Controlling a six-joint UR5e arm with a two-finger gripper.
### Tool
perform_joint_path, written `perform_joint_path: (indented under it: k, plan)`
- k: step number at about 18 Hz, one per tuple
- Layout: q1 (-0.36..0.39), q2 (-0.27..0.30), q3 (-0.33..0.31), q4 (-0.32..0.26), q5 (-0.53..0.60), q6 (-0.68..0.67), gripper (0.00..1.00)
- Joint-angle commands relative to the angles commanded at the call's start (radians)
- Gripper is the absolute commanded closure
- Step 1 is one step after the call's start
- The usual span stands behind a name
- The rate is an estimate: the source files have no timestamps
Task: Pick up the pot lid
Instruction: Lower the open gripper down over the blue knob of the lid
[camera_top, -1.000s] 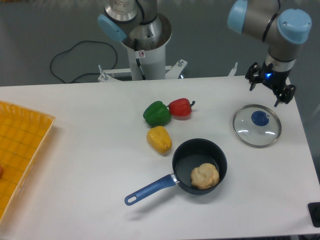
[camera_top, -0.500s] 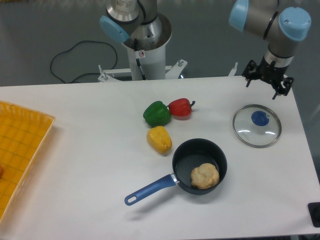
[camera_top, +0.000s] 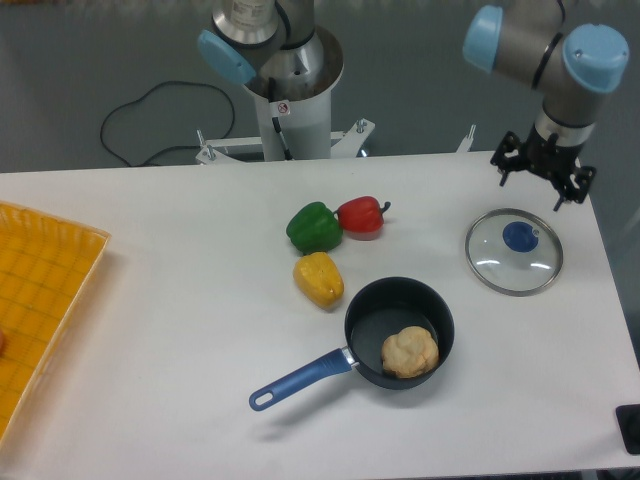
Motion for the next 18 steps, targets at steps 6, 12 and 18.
perform_joint_path:
  k: [6,12,18]
  plan:
    - [-0.002,-0.02,0.002,0.018,0.0,-0.002,0.0]
    - [0.006,-0.026,-0.003,0.02,-0.003,0.002,0.0]
    - [0.02,-0.034,-0.035,0.022,-0.005,0.003,0.0]
